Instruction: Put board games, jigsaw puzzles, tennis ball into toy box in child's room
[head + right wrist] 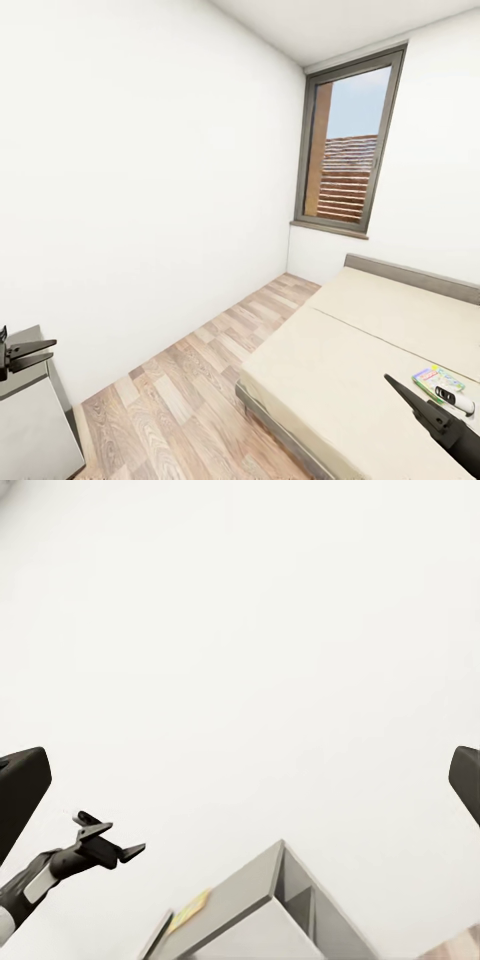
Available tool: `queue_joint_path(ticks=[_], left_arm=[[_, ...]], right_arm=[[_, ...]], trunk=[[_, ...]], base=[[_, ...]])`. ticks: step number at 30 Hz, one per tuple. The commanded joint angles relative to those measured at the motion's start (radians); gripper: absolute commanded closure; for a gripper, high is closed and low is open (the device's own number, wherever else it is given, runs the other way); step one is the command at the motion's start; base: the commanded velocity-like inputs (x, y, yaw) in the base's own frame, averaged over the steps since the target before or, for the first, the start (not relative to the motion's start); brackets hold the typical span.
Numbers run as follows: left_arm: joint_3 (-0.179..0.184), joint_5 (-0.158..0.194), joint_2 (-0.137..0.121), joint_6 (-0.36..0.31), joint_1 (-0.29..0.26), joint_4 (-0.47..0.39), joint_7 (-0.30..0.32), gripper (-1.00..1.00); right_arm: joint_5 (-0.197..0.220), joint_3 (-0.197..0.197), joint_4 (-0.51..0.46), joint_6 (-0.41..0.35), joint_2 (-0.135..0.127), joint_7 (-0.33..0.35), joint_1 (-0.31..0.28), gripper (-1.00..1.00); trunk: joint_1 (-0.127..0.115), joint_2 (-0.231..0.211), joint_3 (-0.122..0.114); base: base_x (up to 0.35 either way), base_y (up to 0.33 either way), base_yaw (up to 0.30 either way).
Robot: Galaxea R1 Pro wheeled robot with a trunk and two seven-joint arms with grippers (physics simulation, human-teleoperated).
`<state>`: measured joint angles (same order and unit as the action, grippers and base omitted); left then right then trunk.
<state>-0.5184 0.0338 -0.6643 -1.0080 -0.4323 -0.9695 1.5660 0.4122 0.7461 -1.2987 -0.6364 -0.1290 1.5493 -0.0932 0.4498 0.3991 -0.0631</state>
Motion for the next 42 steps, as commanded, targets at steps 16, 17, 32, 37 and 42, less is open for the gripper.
queue_joint_path(ticks=[16, 17, 32, 37, 42], left_arm=[[0.001, -0.002, 0.0, -0.011, 0.0, 0.0, 0.005, -1.0], [0.001, -0.002, 0.0, -0.011, 0.0, 0.0, 0.005, -1.0], [0.001, -0.002, 0.0, -0.011, 0.0, -0.004, 0.005, -1.0], [0.001, -0.002, 0.0, -0.011, 0.0, -0.004, 0.005, -1.0], [0.001, -0.002, 0.0, -0.011, 0.0, -0.005, 0.005, -1.0]], right_arm=[[0.005, 0.002, 0.01, -0.011, -0.003, 0.004, 0.0, -1.0], [0.005, 0.002, 0.01, -0.011, -0.003, 0.003, 0.0, -1.0], [0.01, 0.004, 0.021, -0.01, -0.004, 0.002, 0.0, -1.0], [0.01, 0.004, 0.023, -0.007, -0.003, 0.001, 0.0, -1.0], [0.011, 0.004, 0.024, -0.005, -0.003, 0.001, 0.0, -1.0]], trunk=[[0.0, 0.001, 0.027], [0.0, 0.001, 0.028], [0.0, 0.001, 0.05], [0.0, 0.001, 0.051], [0.0, 0.001, 0.052]], base=[[-0.023, -0.021, 0.0], [-0.002, -0.002, 0.0], [-0.054, -0.085, -0.063], [-0.131, -0.181, -0.251], [-0.084, -0.133, -0.271]])
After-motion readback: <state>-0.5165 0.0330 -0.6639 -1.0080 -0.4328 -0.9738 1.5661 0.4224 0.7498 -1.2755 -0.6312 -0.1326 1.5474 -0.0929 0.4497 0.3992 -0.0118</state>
